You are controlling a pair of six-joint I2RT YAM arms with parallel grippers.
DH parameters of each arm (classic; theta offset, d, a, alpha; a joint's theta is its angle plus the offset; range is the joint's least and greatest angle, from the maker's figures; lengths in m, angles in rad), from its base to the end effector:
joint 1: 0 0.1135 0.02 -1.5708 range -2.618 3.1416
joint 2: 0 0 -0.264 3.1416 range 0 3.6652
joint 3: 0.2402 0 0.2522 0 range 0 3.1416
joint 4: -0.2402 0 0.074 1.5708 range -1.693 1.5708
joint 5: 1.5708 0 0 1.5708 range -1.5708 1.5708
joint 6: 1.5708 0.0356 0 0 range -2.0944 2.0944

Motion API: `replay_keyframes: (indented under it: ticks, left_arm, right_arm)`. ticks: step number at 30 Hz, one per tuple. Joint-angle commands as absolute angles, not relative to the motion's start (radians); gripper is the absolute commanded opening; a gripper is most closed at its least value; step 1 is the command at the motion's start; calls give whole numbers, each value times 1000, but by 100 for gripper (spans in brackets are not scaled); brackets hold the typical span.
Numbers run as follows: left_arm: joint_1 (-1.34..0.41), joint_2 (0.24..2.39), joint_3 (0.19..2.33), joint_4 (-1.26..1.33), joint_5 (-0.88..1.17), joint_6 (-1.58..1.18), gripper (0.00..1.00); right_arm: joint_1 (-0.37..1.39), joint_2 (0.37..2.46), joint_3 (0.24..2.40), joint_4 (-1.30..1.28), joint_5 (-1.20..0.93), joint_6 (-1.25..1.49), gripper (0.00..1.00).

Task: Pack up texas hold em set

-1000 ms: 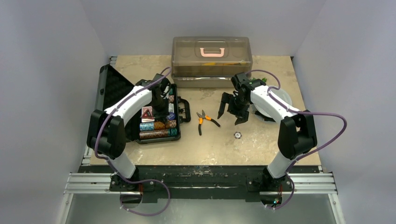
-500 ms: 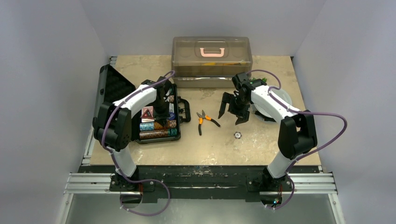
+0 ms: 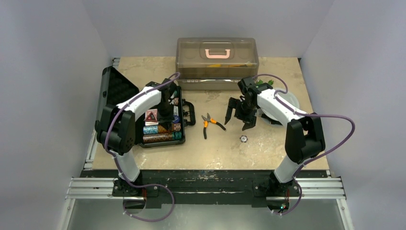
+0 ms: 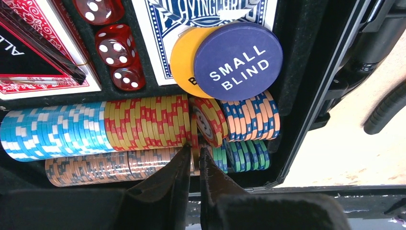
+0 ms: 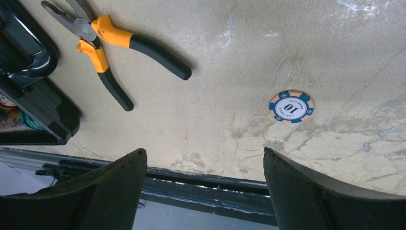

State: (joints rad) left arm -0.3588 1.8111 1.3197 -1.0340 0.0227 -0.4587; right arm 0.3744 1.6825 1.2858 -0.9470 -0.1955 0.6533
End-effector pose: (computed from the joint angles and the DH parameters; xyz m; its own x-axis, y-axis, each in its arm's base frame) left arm 0.3107 -0.1174 0.1977 -0.9945 -0.0998 -0.0306 -0.0985 0.9943 -0.0404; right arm 0.2982 0.1246 0.2304 -0.9629 0.2623 -0.0638 0.2340 0.9289 0.2871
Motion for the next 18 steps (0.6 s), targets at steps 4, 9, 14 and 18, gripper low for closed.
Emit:
replay_keyframes:
  ticks: [4,9,14,18]
  left_arm:
    - [-354,1779,1374,-970,-74,-430,28]
    - [-354,1764,1380,-994,-68,-436,31]
    - [-356,1733,1351,-991,-26,-451,27]
    - [-356,1747,1339,-980,-5,-455,22]
  right_arm:
    - [372,1656,1266,-932,-186,631,88]
    - [372,1654,1262,-930,-186,627,88]
    - [372,1657,1259,-926,-192,624,88]
    - [371,1668,1261,-924,-201,620,88]
